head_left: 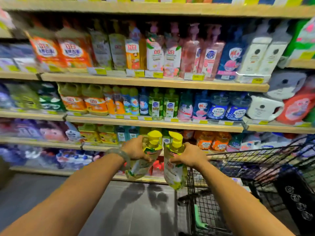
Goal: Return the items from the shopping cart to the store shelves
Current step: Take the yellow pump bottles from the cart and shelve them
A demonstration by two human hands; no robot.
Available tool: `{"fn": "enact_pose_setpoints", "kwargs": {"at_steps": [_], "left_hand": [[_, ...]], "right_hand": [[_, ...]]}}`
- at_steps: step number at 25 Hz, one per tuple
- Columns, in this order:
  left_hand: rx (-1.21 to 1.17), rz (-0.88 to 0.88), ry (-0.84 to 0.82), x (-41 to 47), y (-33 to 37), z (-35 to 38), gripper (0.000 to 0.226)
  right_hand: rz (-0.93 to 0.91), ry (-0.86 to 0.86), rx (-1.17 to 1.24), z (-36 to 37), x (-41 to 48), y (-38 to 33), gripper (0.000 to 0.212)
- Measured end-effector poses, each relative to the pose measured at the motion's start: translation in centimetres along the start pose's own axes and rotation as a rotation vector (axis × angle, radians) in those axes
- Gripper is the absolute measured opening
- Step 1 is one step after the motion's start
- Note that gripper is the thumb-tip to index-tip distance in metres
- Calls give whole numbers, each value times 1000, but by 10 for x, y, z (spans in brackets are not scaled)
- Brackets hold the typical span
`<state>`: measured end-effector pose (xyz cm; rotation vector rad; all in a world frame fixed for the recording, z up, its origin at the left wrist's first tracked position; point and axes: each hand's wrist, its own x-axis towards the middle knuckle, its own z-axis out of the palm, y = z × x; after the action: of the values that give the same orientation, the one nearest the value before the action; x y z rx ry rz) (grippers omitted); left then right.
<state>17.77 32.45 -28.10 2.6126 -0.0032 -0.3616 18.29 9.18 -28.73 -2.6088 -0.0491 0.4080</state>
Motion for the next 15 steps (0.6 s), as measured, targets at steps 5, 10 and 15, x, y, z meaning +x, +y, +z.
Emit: {"fn": "enact_pose_setpoints", "kwargs": {"at_steps": [5, 10, 15], "left_hand": [[-75, -109, 98, -33, -55, -60, 92], [-249, -165, 323, -46, -85, -133, 81], [-433, -78, 553, -27, -96, -217, 86]], "right_hand": [[-143, -21, -14, 7, 8, -93, 87], [-257, 15, 184, -11, 22, -170, 83], [-311, 96, 447, -54, 56, -236, 74]]}}
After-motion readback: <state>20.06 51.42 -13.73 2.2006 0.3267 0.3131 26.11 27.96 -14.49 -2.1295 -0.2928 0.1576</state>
